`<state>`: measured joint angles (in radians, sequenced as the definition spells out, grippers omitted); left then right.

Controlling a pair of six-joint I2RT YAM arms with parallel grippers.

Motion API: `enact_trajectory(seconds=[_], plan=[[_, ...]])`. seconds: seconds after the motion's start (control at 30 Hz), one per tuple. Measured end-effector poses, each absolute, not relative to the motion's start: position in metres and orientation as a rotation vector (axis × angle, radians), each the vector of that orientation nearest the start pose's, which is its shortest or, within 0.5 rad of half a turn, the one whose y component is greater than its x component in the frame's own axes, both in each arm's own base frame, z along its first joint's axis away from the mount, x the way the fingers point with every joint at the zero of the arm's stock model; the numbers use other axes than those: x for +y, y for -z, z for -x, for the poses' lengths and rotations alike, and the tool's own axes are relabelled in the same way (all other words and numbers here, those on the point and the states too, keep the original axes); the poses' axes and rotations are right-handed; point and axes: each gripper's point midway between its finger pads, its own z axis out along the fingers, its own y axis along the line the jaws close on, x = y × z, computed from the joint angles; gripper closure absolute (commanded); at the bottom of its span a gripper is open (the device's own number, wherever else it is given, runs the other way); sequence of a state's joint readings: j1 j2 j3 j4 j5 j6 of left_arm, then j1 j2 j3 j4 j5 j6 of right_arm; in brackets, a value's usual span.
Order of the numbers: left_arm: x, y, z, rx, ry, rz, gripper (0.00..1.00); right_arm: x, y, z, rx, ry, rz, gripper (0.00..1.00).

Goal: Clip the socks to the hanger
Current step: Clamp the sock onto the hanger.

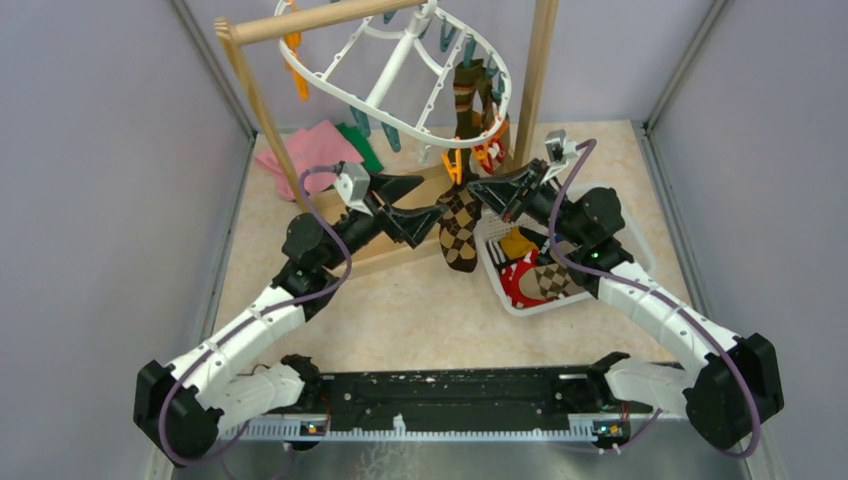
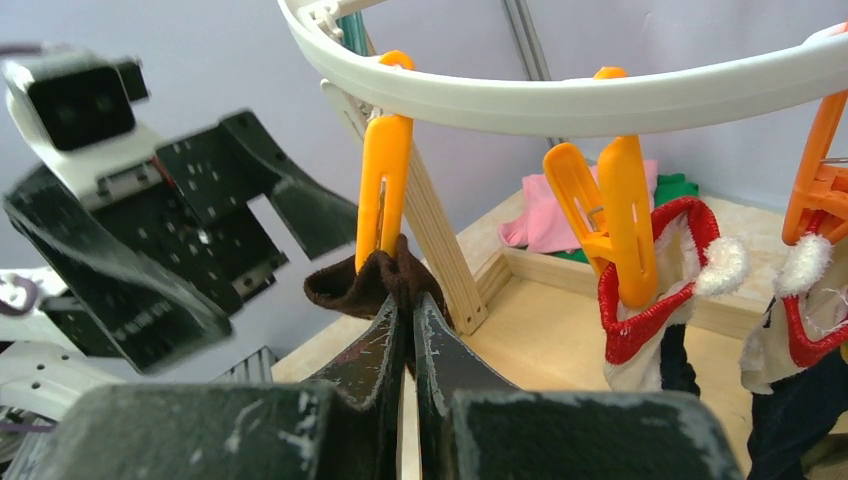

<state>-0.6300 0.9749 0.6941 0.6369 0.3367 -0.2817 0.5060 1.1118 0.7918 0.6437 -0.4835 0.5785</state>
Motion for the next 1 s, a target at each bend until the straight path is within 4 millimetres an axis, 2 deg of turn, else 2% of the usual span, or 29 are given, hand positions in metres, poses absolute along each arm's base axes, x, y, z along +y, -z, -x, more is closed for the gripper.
enact_trajectory(seconds=[0.13,0.23,0.43,0.63,1.0], plan=[[-0.274,-0.402,-0.249,1.222,1.087,-0.471,0.16,0.270,-0.367,-0.277,1.320,-1.213,0.412,1.00],[-0.272,-0.411,-0.251,1.263,1.126,-0.408,0.18,0.271,-0.367,-0.277,1.313,-1.215,0.418,1.00],[-0.275,-0.401,-0.268,1.399,1.154,-0.280,0.26,0.274,-0.360,-0.281,1.323,-1.218,0.420,1.00],[-0.278,-0.392,-0.286,1.492,1.137,-0.200,0.28,0.275,-0.360,-0.282,1.317,-1.220,0.424,1.00],[-0.280,-0.392,-0.287,1.538,1.111,-0.153,0.28,0.277,-0.357,-0.285,1.320,-1.229,0.418,1.00]])
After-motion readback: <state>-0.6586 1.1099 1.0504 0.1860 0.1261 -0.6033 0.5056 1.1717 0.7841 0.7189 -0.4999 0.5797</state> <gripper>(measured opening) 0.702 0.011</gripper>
